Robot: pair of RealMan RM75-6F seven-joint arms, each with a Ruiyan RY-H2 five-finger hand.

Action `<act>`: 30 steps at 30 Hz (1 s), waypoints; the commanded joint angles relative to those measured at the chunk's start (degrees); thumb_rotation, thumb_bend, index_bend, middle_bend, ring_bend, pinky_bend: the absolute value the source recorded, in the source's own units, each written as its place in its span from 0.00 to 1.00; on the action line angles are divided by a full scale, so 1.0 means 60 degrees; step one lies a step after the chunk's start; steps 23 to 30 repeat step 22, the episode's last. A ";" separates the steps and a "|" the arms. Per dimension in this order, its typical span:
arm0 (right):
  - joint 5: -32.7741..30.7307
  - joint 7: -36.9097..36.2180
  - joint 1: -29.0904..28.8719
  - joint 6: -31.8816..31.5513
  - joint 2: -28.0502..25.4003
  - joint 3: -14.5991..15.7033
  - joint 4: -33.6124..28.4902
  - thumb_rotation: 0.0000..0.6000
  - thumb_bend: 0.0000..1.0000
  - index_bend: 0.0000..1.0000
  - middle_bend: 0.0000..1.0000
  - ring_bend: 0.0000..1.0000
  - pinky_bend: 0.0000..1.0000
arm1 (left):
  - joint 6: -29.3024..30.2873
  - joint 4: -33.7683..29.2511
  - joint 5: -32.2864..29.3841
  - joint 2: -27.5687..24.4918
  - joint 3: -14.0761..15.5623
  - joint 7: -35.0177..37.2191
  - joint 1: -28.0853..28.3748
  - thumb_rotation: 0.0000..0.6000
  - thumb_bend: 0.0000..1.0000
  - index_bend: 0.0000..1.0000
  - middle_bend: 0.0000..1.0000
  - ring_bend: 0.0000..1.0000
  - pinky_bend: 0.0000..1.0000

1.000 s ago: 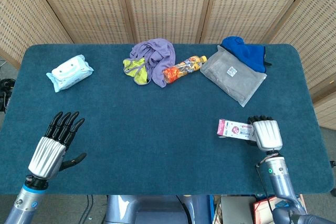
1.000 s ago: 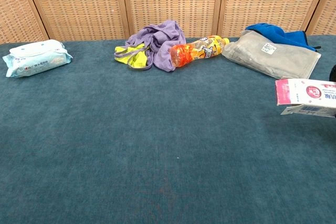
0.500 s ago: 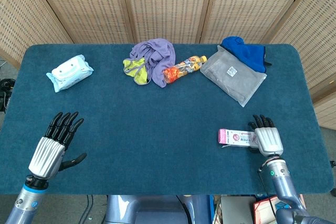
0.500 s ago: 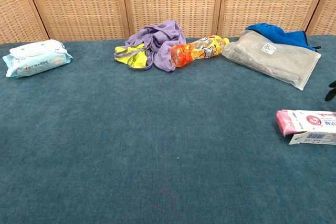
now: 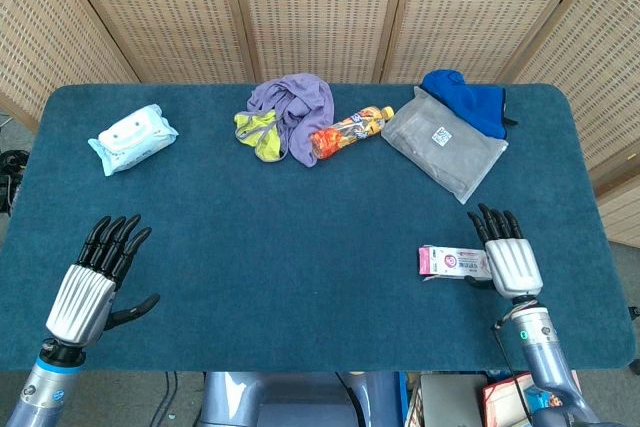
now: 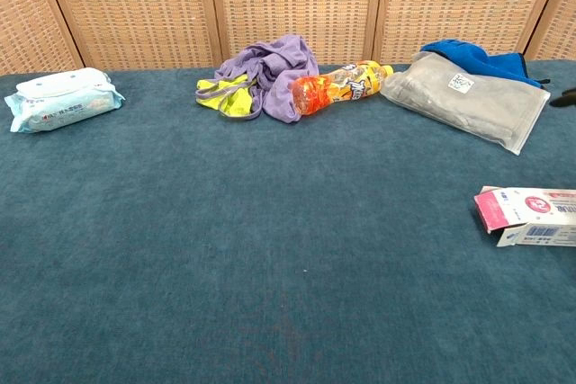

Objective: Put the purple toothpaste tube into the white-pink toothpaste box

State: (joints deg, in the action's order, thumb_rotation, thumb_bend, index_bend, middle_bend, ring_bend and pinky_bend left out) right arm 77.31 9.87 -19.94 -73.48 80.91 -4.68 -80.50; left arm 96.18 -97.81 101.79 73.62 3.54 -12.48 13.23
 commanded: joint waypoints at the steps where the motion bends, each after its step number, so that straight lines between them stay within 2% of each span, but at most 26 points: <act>1: 0.1622 -0.1353 0.0532 -0.1934 -0.0135 0.0064 0.0177 1.00 0.12 0.00 0.00 0.00 0.00 | 0.0129 0.0140 0.0070 0.0041 0.0031 -0.0037 -0.0165 1.00 0.18 0.00 0.00 0.00 0.00; 5: 0.2121 -0.1899 0.1065 -0.2919 -0.0200 0.0303 0.0860 1.00 0.12 0.00 0.00 0.00 0.00 | 0.0197 0.0483 -0.0058 0.0129 0.0040 0.0031 -0.0391 1.00 0.18 0.00 0.00 0.00 0.00; 9: 0.2250 -0.2049 0.1342 -0.3262 -0.0269 0.0414 0.1189 1.00 0.12 0.00 0.00 0.00 0.00 | 0.0232 0.0833 -0.0195 0.0224 0.0037 0.0206 -0.0558 1.00 0.18 0.00 0.00 0.00 0.00; 14: 0.2175 -0.2374 0.1588 -0.3542 -0.0346 0.0307 0.1429 1.00 0.12 0.00 0.00 0.00 0.00 | -0.0024 0.1210 -0.0782 0.0158 0.0011 0.0479 -0.0789 1.00 0.18 0.00 0.00 0.00 0.00; 20: 0.2149 -0.2354 0.1787 -0.3906 -0.0425 0.0115 0.1579 1.00 0.12 0.00 0.00 0.00 0.00 | -0.0670 0.0739 -0.1731 -0.0449 -0.0005 0.0512 -0.0973 1.00 0.18 0.00 0.00 0.00 0.00; 30: 0.2137 -0.2440 0.1834 -0.3958 -0.0442 0.0072 0.1602 1.00 0.12 0.00 0.00 0.00 0.00 | -0.0775 0.0668 -0.1833 -0.0529 -0.0064 0.0565 -0.0971 1.00 0.18 0.00 0.00 0.00 0.00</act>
